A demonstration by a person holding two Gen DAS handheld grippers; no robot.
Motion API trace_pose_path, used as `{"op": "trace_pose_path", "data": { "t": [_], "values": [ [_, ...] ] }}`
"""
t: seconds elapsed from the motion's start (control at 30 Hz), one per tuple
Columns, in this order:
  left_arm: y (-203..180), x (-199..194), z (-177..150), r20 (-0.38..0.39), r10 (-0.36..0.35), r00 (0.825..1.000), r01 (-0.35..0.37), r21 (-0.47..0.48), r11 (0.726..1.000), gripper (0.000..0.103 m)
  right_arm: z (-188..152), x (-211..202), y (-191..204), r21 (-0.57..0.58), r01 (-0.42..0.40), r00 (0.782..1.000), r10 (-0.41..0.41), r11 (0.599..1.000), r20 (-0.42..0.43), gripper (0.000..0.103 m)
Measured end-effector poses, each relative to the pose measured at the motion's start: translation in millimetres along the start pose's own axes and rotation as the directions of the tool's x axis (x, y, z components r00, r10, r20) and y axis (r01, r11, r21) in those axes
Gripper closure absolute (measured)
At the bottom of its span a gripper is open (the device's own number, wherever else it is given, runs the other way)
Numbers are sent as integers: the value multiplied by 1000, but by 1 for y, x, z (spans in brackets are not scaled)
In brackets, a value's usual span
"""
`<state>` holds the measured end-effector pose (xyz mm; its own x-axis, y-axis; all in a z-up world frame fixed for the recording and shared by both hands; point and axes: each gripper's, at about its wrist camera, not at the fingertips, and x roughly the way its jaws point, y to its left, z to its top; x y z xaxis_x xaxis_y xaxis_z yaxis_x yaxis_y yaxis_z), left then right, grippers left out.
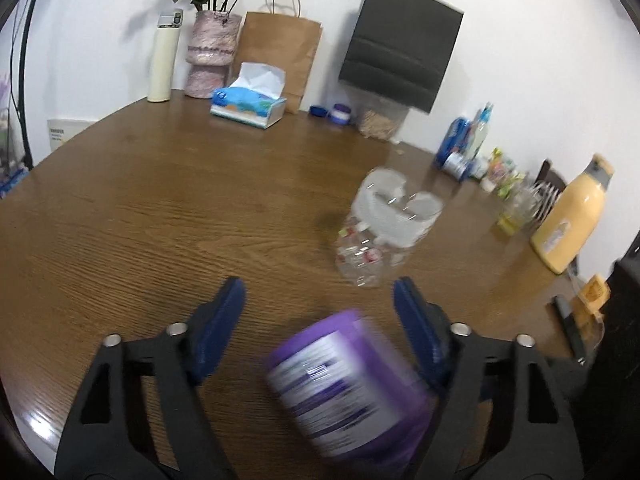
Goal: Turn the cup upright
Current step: 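Bring the left tool to the bottle and grasp it while the right tool releases it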
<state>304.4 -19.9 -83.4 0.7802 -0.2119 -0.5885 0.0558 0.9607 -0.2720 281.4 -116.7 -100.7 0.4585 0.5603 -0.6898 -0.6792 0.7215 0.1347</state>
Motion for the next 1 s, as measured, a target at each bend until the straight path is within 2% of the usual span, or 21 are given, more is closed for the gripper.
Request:
{"op": "trace_pose_path", "data": {
  "t": [0.1, 0.17, 0.3, 0.47, 0.53, 0.6, 0.67, 0.77, 0.8, 0.87, 0.93, 1.0],
  "values": [
    [15, -1, -3, 9, -23, 1000, 23, -65, 998, 34, -5, -5, -20, 79, 24, 1000, -25, 997, 11, 35],
    [22, -2, -4, 8, -37, 999, 37, -104, 994, 34, -9, -6, -31, 128, 67, 997, -70, 989, 19, 33],
    [24, -3, -8, 3, 1, 1000, -1, -77, 997, 35, -15, -12, -45, 202, 99, 993, -109, 974, 39, 33],
    [19, -11, -7, -2, -73, 997, 73, -57, 996, 34, -14, -16, -53, 237, 128, 989, -141, 963, 40, 33],
    [11, -20, -3, 19, -111, 994, 112, -24, 993, 33, -12, -16, -53, 221, 124, 990, -136, 967, 41, 33],
    [5, -25, 4, 30, -135, 990, 135, -2, 991, 27, -11, -15, -48, 192, 89, 995, -98, 977, 34, 35],
    [0, -23, 10, 21, -149, 989, 148, 14, 989, 26, -11, -14, -36, 143, 56, 998, -60, 988, 27, 40],
    [-9, -13, 11, -13, -146, 989, 146, 49, 988, 30, -10, -12, -16, 46, 5, 999, -7, 999, 33, 40],
    [-14, -7, 9, -36, -128, 991, 130, 70, 989, 40, -11, -12, -8, 5, 13, 999, -13, 1000, 38, 40],
    [-16, -1, 5, -59, -75, 995, 81, 89, 993, 49, -12, -10, -3, -38, 57, 998, -56, 998, 38, 39],
    [-9, 1, 3, -65, -73, 995, 76, 54, 996, 49, -13, -10, -8, -26, 98, 995, -98, 995, 24, 31],
    [-1, -1, 3, -64, -75, 995, 76, 11, 997, 49, -16, -14, -21, 30, 120, 992, -121, 992, 27, 29]
  ]
}}
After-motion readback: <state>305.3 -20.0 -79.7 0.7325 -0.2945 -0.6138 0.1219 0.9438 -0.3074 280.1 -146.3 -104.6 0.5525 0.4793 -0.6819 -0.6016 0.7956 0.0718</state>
